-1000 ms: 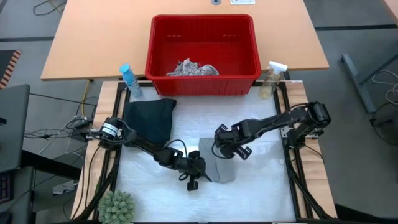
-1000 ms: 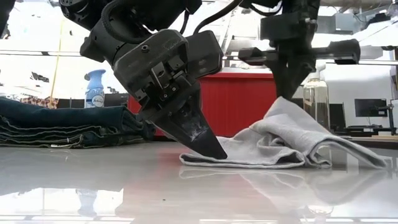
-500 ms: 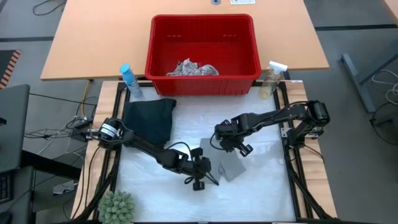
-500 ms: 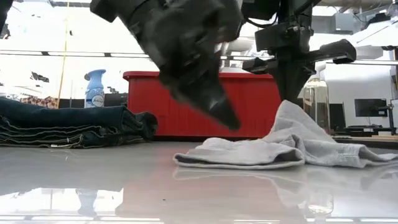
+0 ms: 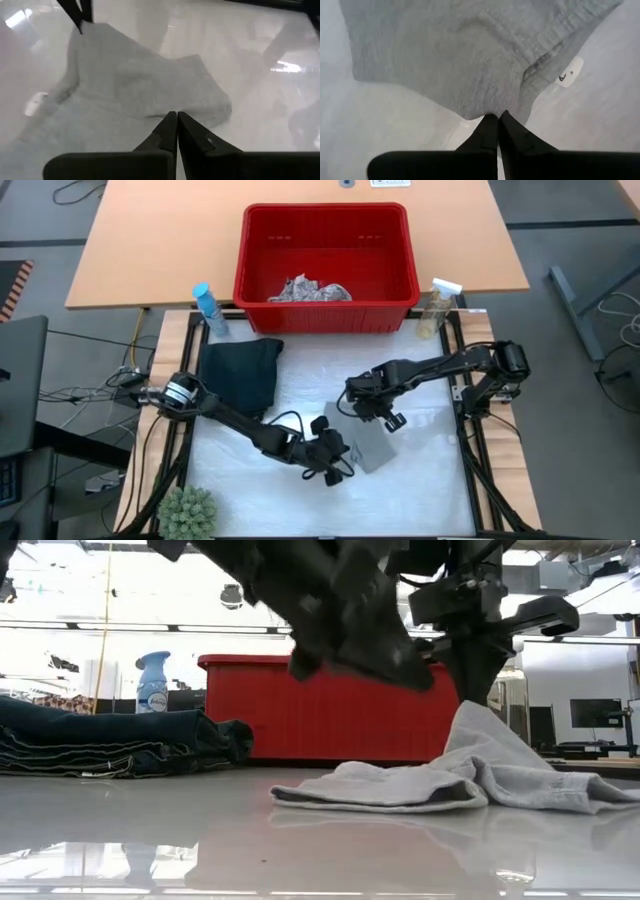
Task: Fold Laundry from Bin
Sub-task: Fold the gray shorts
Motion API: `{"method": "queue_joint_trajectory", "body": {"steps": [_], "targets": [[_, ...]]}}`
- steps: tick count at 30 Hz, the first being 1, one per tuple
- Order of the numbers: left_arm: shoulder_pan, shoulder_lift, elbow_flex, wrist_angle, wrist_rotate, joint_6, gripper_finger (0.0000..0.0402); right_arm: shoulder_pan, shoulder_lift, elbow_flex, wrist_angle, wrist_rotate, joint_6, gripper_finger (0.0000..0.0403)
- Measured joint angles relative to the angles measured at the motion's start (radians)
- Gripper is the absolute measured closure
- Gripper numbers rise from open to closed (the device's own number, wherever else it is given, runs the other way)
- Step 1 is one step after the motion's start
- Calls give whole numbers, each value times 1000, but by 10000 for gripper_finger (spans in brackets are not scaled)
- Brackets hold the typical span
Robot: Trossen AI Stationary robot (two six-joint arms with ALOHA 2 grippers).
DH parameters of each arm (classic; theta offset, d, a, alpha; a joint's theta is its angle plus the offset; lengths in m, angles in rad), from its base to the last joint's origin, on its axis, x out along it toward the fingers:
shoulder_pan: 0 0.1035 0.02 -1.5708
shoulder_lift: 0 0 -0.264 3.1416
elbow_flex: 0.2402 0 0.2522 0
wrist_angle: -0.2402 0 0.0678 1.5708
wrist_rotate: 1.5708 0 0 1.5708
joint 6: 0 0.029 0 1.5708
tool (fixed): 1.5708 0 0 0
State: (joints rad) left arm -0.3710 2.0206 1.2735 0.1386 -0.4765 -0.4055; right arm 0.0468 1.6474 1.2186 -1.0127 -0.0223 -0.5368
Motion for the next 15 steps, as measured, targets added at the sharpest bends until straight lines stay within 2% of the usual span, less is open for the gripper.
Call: {"method": "queue_joint_trajectory", "body": {"steps": [4, 8, 10, 15], "targets": [[1, 65, 3, 44, 101, -57, 401, -25, 0, 0, -14, -4, 87, 376], [-3, 70, 10, 67, 103, -94, 401, -37, 1, 0, -31, -4, 103, 376], [-2, 70, 9, 56, 111, -93, 401, -37, 1, 0, -30, -5, 102, 376], [2, 94, 9, -11, 225, -136, 401, -43, 1, 0, -27, -6, 106, 376]]}}
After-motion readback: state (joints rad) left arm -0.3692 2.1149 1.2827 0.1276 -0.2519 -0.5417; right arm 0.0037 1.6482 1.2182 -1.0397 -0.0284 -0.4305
